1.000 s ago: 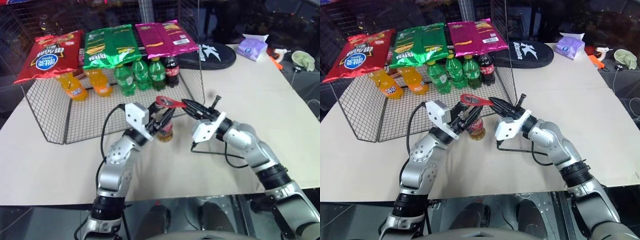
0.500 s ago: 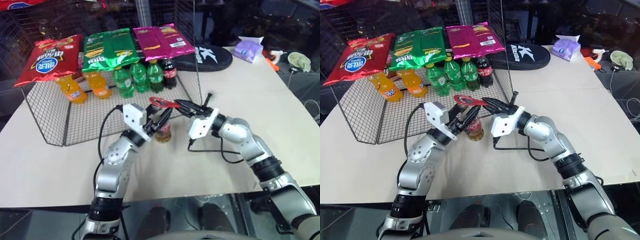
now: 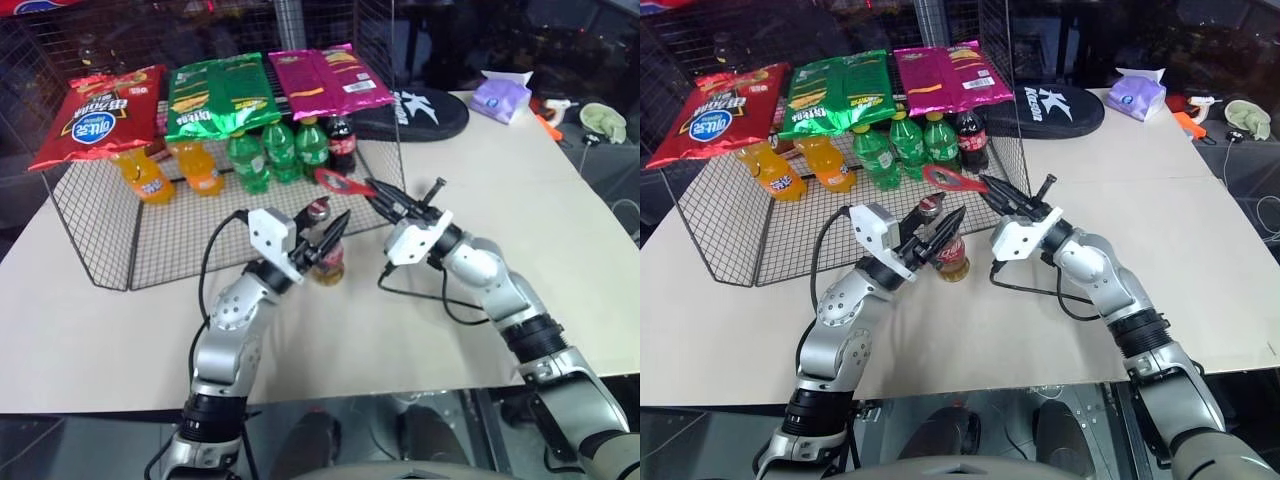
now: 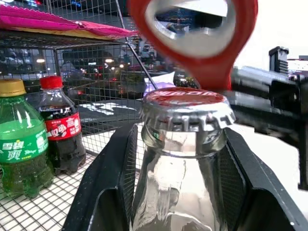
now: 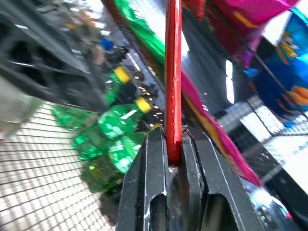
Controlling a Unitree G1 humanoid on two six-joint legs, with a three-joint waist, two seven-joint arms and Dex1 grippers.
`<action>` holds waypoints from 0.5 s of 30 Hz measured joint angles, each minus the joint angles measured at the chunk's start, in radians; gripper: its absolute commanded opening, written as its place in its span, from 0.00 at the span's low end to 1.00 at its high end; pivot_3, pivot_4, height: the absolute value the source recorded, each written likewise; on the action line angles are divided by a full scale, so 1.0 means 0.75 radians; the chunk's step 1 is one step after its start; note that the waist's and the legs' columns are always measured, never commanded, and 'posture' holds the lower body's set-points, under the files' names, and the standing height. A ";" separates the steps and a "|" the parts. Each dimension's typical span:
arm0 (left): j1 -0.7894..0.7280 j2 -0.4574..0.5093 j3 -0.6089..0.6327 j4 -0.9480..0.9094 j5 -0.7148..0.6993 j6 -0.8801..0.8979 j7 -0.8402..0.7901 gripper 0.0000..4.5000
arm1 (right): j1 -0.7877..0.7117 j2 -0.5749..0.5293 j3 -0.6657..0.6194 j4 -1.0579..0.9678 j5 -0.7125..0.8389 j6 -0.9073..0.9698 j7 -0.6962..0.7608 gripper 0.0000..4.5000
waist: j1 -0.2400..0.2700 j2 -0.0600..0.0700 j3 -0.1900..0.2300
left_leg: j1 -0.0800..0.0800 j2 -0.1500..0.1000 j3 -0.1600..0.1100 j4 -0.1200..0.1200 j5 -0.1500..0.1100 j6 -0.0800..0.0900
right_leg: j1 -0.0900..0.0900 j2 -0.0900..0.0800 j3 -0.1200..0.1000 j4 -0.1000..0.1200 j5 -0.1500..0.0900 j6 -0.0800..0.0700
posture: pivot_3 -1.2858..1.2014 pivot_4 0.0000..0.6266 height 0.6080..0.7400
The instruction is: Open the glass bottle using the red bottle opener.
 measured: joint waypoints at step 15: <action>0.039 0.016 -0.045 0.082 0.035 0.026 -0.012 1.00 | 0.002 0.016 0.000 0.008 0.026 -0.010 0.010 0.00 | -0.001 -0.004 0.013 | -0.036 0.000 -0.001 0.004 0.001 -0.002 | -0.036 -0.001 -0.001 0.003 0.000 0.000 | 0.52 0.24 1.00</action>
